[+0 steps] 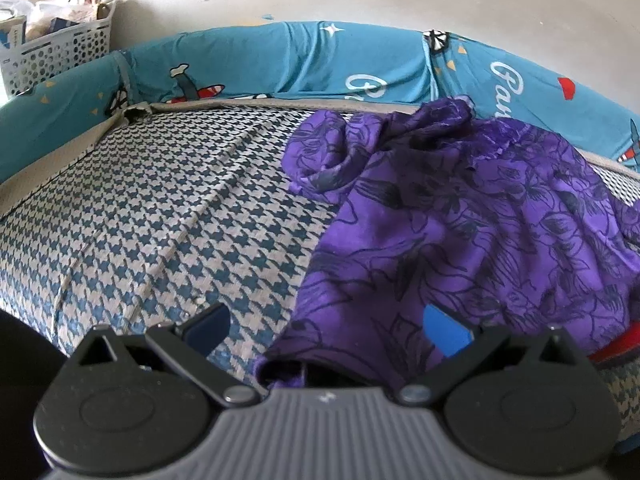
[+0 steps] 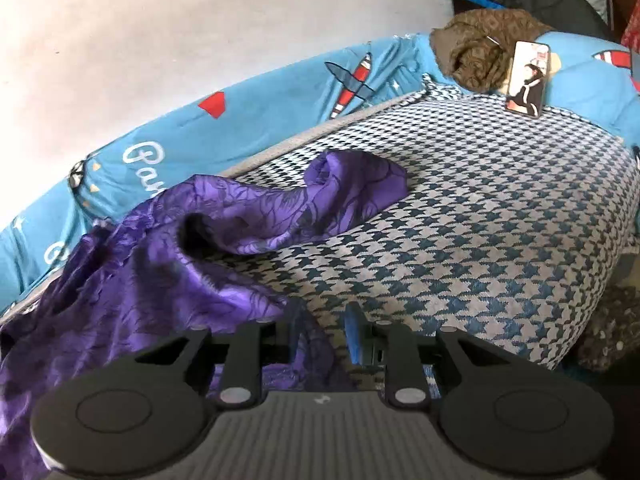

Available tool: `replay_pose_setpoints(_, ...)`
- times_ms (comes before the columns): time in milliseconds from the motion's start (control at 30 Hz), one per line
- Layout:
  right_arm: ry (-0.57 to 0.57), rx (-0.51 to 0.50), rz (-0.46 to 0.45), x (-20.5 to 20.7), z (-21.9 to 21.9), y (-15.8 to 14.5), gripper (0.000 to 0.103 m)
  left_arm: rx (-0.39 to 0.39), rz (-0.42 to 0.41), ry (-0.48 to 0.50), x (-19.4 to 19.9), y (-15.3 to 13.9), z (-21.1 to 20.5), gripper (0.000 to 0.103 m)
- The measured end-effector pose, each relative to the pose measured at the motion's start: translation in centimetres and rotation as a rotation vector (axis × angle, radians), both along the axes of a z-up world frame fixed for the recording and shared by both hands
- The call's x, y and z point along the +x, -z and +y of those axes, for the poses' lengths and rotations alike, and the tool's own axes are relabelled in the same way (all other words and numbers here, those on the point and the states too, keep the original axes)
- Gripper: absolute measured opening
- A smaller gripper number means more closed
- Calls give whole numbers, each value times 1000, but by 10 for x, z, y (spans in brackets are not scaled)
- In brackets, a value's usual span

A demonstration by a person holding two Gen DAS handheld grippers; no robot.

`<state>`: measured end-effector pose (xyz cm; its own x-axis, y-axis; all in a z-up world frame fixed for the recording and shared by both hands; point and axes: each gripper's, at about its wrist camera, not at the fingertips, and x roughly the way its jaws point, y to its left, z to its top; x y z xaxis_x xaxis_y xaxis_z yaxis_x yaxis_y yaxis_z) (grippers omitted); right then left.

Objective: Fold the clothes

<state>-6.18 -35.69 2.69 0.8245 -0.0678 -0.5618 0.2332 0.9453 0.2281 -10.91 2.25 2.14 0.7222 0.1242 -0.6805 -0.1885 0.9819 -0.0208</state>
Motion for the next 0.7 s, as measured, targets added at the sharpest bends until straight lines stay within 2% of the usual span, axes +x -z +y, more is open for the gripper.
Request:
replay_pose_setpoints(367, -212, -283, -15, -28, 35, 1, 23, -16, 3, -10, 1, -1, 2, 103)
replay_pose_setpoints(433, -251, -339, -29, -28, 46, 2, 30, -16, 0, -8, 0, -1, 1, 103)
replay_pose_setpoints(567, -328, -452, -58, -30, 67, 5, 33, -13, -4, -2, -1, -2, 1, 103)
replay_pose_setpoints(700, -382, -502, -12, -27, 77, 14, 34, -26, -3, -14, -1, -2, 5, 103)
